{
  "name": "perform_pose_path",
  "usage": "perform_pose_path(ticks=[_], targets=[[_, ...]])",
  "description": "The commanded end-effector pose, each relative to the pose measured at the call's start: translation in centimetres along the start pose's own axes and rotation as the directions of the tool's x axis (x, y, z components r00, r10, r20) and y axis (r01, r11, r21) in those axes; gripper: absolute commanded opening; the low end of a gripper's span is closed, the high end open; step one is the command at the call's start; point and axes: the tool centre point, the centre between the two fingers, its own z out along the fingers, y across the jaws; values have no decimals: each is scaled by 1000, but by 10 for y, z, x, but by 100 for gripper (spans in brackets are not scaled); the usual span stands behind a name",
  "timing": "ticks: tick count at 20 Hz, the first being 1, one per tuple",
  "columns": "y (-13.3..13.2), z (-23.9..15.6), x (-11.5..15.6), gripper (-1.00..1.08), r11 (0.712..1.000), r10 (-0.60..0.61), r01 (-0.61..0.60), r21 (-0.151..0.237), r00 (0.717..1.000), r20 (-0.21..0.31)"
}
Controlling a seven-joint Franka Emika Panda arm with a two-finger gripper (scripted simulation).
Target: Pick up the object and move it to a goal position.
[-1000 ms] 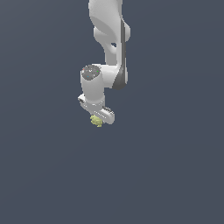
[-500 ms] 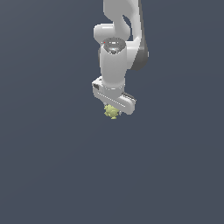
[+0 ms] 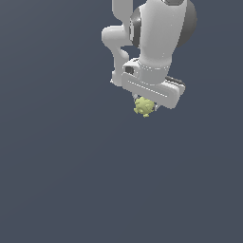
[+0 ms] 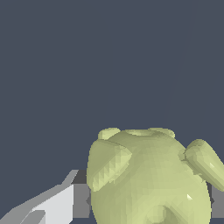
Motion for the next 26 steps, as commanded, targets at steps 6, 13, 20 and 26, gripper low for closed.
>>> perform_pose_path(ticks=[6, 13, 20, 26], targets=[[-53, -66, -26, -100, 1000, 0, 0, 0, 1000, 2], [-89, -110, -41, -100, 1000, 0, 0, 1, 1000, 3], [-109, -134, -49, -100, 1000, 0, 0, 2, 1000, 3], [-117, -142, -51, -100, 1000, 0, 0, 2, 1000, 3]])
